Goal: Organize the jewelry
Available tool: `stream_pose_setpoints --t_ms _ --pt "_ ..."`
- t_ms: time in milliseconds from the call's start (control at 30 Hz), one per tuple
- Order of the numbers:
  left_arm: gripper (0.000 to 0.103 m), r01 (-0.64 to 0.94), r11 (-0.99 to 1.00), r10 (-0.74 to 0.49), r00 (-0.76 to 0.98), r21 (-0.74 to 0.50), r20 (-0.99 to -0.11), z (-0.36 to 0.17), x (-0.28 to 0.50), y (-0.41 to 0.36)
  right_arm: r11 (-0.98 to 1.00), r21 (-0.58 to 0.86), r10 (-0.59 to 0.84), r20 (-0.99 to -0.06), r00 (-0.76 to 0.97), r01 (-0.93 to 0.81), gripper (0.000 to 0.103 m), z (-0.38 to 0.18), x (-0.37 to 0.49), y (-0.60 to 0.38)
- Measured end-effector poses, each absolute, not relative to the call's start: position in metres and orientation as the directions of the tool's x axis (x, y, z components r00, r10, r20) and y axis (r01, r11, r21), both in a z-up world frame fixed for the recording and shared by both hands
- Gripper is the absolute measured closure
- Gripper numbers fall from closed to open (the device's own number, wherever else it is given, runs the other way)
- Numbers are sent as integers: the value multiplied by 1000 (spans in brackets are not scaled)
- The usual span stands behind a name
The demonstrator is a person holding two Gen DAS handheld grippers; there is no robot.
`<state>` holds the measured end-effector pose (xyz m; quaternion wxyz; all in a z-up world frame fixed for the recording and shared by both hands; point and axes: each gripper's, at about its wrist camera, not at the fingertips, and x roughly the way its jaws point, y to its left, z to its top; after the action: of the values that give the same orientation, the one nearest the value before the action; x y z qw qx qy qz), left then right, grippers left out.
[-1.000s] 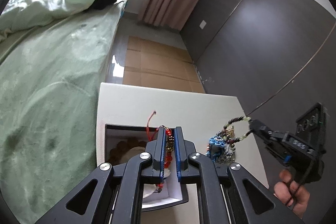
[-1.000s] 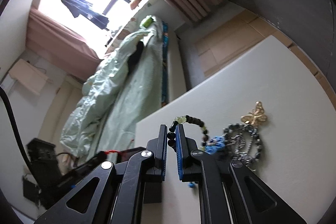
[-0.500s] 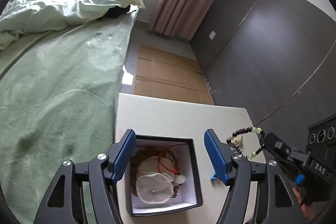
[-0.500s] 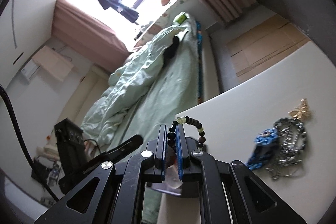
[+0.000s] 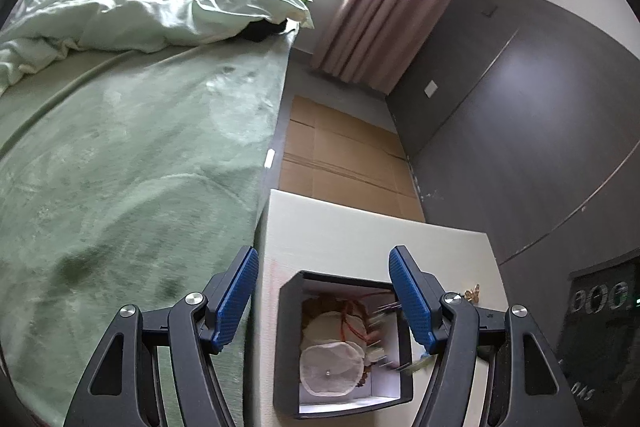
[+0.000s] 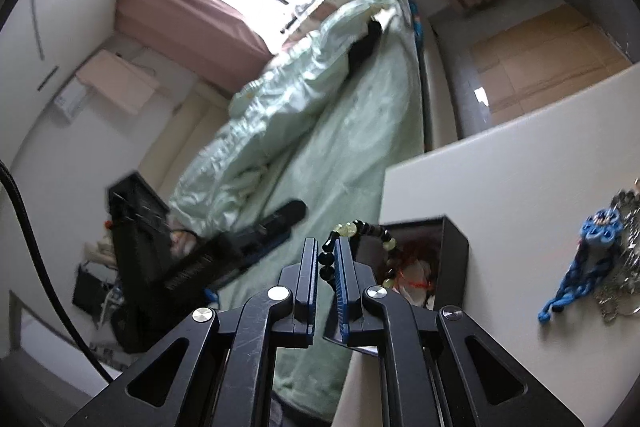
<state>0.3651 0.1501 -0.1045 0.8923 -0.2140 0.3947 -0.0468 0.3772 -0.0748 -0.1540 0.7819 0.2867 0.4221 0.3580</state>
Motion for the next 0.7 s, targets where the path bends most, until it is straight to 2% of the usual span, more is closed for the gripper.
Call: stream_pose_setpoints --t_ms 33,67,100,633,700 --pt "34 -86 903 -253 685 -421 -683 -104 365 151 584 752 800 -472 370 -305 79 -159 379 -73" --pt "34 -87 903 -253 686 -421 -682 -104 365 152 587 753 798 -480 364 -297 62 -160 379 -73" --pt "34 -86 903 -253 686 -421 -683 -104 365 152 595 751 792 -486 369 -287 58 -162 379 -75" --pt "34 23 934 -282 660 -356 -697 -103 367 102 658 721 716 -511 476 -215 55 -153 368 -144" --pt "34 46 939 -288 651 -342 -702 -104 367 91 670 716 702 -522 485 -198 51 -155 366 -156"
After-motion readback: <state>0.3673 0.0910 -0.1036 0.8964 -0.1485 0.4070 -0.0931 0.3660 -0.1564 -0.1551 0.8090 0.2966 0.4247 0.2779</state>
